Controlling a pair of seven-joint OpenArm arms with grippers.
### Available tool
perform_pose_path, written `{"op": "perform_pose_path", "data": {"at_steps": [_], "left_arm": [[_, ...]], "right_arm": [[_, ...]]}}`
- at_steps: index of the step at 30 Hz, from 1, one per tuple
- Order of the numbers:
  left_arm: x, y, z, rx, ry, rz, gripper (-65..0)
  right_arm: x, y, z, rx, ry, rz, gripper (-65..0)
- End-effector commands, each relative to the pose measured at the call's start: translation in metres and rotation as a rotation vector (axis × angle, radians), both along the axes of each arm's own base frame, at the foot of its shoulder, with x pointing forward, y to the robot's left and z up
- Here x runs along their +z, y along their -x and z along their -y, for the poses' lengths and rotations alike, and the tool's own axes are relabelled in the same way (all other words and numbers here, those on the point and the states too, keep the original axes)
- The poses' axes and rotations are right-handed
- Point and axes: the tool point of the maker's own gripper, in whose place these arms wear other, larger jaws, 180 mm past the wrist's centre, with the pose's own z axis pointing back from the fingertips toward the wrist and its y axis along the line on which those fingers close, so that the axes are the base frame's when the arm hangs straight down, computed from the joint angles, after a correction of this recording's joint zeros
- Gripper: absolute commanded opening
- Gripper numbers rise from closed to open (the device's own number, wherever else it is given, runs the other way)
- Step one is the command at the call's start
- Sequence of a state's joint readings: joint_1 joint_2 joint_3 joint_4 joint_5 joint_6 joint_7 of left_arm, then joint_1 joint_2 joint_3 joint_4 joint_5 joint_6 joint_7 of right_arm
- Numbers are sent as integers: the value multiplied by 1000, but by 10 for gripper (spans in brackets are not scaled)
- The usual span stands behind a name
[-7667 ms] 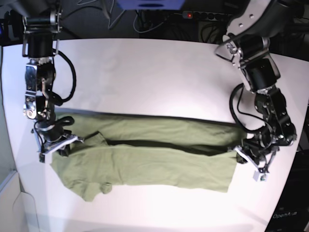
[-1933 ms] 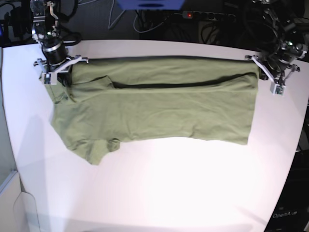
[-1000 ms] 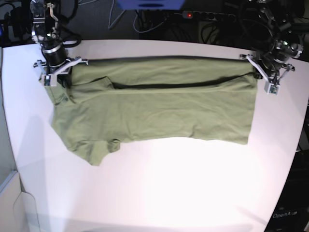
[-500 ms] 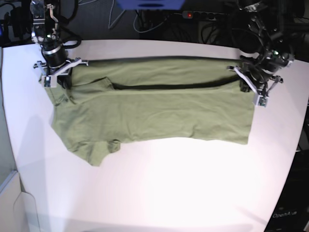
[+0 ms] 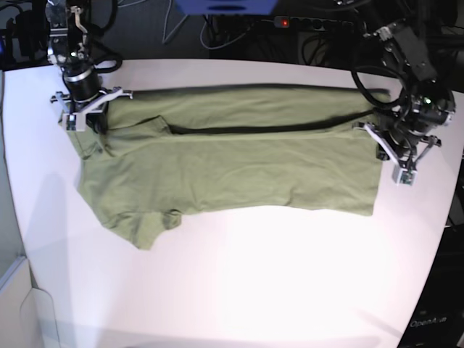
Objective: Fold the T-shirt properly
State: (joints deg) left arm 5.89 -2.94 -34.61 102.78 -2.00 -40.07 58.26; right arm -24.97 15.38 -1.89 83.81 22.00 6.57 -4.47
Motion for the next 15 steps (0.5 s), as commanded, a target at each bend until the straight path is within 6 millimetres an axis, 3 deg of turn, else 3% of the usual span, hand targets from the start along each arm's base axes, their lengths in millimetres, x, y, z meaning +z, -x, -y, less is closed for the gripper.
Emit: {"op": "perform_pose_path", "data": {"at_steps": [1, 6, 9, 15], "left_arm": [[11, -2, -1, -8, -14, 37, -622], [19, 9, -2, -8, -59, 20, -619], [13, 15, 6, -35, -69, -40, -619], [-3, 20, 55, -201, -49, -98, -619]], "right_arm": [[-36, 38, 3, 0, 19, -220, -647], [-36, 37, 3, 0, 19, -217, -647], [-35, 36, 3, 0, 19, -215, -647], [-35, 36, 3, 0, 19, -215, -647]]}}
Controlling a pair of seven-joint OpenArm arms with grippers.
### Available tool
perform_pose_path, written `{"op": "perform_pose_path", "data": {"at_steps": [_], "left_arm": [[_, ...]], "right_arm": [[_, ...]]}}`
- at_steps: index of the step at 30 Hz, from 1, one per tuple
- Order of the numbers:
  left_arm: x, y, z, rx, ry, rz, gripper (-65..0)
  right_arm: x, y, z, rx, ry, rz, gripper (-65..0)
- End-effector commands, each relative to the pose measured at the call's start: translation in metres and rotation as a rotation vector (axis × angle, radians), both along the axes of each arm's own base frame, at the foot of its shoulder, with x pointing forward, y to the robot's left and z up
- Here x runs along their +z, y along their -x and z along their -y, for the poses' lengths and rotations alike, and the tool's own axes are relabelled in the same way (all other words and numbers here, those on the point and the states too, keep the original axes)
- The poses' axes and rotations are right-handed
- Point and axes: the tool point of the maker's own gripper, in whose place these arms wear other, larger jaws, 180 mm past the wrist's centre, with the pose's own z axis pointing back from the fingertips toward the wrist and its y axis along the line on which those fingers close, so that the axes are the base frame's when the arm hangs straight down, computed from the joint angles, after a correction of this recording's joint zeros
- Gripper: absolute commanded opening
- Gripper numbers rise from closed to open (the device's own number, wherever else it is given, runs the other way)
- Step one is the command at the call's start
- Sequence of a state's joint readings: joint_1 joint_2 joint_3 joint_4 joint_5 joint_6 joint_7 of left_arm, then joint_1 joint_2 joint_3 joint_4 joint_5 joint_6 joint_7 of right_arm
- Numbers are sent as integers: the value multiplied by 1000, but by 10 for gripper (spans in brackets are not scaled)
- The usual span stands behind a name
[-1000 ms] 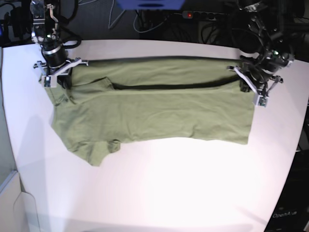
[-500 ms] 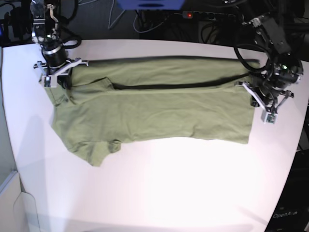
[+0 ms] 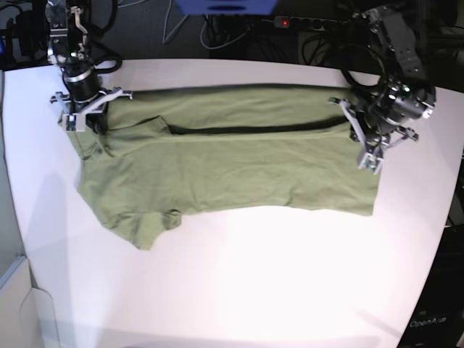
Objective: Fold the T-shirt properly
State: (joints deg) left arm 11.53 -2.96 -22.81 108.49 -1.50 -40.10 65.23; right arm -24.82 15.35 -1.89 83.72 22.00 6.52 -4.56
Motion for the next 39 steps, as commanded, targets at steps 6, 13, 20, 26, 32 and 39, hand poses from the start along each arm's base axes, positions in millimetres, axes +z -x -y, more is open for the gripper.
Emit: {"op": "perform_pose_path", "data": {"at_steps": [6, 13, 20, 26, 32, 39], "left_arm": [[1, -6, 42, -133, 32, 12, -619], [-14, 2, 48, -209, -13, -48, -619], [-37, 11, 33, -216, -103, -132, -619], [-32, 2, 25, -207, -137, -95, -622], [-30, -15, 4, -84, -128, -45, -622], [-15, -38, -64, 227, -100, 58, -622]], "right_arm": [[-35, 37, 2, 1, 19, -215, -647], [-34, 36, 2, 1, 19, -212, -647], [-33, 34, 2, 2, 19, -207, -647], [-33, 34, 2, 2, 19, -207, -647], [-34, 34, 2, 1, 19, -209, -647], [-35, 35, 2, 1, 19, -212, -647]]}}
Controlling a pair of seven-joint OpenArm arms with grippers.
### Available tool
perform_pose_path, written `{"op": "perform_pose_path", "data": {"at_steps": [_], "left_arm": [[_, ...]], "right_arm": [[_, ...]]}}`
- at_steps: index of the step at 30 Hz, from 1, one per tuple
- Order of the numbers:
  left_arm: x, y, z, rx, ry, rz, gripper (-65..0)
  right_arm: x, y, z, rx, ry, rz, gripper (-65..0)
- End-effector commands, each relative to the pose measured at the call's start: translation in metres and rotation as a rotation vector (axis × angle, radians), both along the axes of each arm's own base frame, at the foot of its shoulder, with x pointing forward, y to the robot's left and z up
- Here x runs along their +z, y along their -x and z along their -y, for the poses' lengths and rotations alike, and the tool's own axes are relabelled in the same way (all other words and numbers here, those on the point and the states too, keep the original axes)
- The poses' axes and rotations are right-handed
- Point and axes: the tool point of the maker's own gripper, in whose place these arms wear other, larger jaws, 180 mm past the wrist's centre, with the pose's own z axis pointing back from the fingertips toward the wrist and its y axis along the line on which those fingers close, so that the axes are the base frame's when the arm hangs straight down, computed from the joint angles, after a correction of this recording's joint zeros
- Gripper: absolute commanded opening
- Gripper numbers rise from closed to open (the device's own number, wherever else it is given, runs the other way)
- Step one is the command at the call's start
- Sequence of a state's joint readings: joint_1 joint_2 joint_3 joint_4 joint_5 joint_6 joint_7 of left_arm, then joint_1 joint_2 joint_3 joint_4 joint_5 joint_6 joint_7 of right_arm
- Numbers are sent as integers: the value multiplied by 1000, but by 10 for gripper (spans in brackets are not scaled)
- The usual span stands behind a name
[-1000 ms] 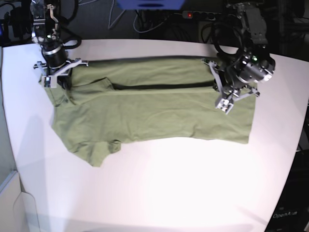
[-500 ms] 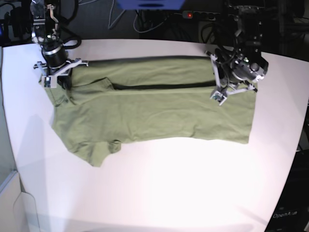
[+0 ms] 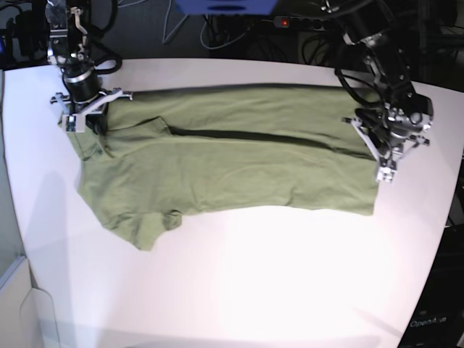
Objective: Fold the T-shirt properly
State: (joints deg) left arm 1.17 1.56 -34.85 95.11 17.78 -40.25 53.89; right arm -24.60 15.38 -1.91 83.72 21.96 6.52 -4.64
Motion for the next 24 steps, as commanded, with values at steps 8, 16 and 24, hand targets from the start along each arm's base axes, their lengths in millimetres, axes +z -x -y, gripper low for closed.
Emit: {"op": "perform_pose_path", "data": {"at_steps": [8, 16, 24], "left_arm": [[34, -5, -61, 174, -55, 100, -622], [16, 19, -63, 165, -58, 39, -622], [10, 31, -65, 164, -65, 11, -622]], "right_arm": [[-34, 36, 4, 3, 22, -211, -646], [-10, 21, 5, 28, 44, -142, -643], [39, -2, -10, 85, 56, -10, -641]]}}
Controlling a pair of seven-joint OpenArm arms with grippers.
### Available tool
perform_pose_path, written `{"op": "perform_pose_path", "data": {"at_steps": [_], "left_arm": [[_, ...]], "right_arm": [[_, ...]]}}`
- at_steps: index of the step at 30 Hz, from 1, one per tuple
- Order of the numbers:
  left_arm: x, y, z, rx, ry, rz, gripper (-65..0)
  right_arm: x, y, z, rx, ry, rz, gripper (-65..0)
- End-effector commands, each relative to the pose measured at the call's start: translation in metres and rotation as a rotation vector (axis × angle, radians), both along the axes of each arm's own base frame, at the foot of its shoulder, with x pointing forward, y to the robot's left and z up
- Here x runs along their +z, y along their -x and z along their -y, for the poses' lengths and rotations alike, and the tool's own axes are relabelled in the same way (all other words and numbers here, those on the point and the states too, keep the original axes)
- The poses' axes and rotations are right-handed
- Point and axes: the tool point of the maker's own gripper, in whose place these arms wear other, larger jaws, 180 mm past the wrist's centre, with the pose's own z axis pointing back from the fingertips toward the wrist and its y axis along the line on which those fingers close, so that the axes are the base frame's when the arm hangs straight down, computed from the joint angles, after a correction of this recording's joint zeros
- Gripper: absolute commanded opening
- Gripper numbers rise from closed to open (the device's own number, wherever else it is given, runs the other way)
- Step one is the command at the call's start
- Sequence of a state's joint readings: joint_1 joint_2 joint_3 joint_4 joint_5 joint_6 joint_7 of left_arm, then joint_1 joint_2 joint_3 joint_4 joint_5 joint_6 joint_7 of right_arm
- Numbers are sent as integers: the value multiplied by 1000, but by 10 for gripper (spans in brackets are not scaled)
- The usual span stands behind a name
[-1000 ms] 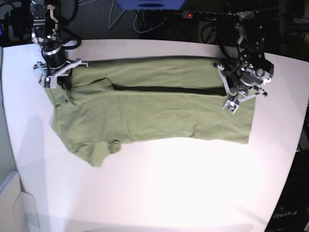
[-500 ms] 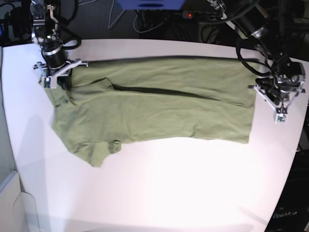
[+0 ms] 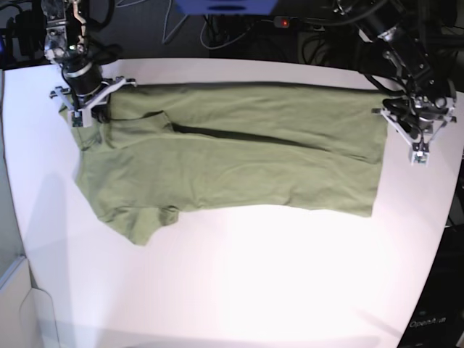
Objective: Fold the T-shirt properly
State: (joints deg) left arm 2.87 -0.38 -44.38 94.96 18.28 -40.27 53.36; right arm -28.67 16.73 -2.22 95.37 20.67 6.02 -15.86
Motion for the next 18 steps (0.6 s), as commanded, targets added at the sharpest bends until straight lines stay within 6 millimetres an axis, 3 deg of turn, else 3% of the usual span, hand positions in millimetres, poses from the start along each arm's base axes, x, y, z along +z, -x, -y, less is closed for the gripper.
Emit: {"op": "perform_pose_path", "data": {"at_steps": [1, 7, 13, 15, 18], "left_arm": [[12, -8, -7, 3, -22, 40, -622], [8, -1, -8, 6, -23, 23, -622], [8, -1, -8, 6, -23, 25, -622], [8, -1, -7, 6, -20, 26, -622], [7, -1, -7, 6, -18, 26, -622]], "right_arm": [[20, -16, 4, 11, 16, 79, -641], [32, -23, 0, 22, 19, 100, -641], [32, -30, 13, -7, 39, 65, -633], [31, -30, 14, -8, 39, 61, -576], [31, -29, 14, -8, 39, 59, -428]]}}
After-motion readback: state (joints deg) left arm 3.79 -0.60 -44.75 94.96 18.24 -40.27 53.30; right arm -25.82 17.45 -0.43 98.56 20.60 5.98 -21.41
